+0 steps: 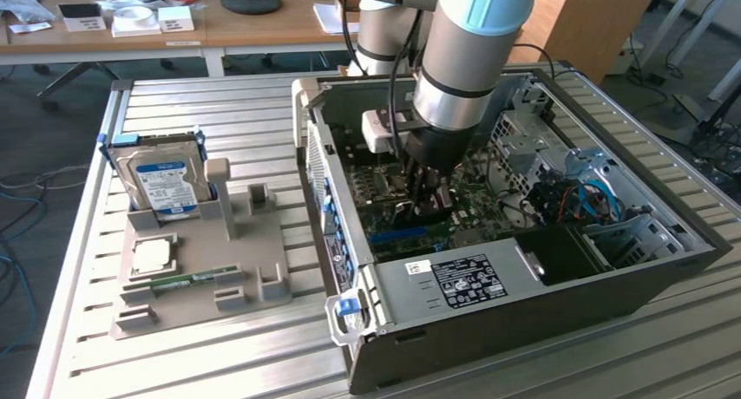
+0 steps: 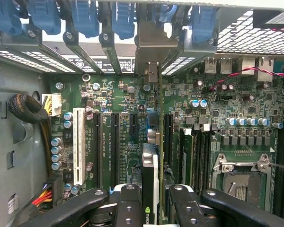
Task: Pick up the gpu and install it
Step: 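Insert the gpu into the slot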
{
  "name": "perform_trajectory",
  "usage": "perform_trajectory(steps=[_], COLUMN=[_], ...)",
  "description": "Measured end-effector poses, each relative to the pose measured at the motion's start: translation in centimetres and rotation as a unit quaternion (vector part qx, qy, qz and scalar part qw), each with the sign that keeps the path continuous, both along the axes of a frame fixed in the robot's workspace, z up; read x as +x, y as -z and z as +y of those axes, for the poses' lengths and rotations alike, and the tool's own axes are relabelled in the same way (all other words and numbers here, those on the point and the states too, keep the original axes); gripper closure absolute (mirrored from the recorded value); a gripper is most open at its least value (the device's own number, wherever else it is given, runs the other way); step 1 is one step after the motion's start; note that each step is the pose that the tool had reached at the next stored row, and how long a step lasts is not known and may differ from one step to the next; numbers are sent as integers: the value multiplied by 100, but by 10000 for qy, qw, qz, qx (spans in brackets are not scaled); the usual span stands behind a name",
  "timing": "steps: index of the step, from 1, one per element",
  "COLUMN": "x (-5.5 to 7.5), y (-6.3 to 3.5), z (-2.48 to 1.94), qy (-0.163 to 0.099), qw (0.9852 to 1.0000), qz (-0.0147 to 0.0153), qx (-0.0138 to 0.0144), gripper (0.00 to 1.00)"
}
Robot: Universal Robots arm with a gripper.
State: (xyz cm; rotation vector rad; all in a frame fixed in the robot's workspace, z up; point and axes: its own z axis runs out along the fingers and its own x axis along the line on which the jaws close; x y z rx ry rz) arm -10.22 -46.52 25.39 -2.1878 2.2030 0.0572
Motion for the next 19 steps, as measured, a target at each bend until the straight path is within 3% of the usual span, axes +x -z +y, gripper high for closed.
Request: perform_trajectory(steps=[3,19], x=[-1,-2], y=[0,30], z=[0,13], qy=[4,7], qw=[10000,10000], qz=[0,-1], qx=[-30,-39], gripper=[73,73])
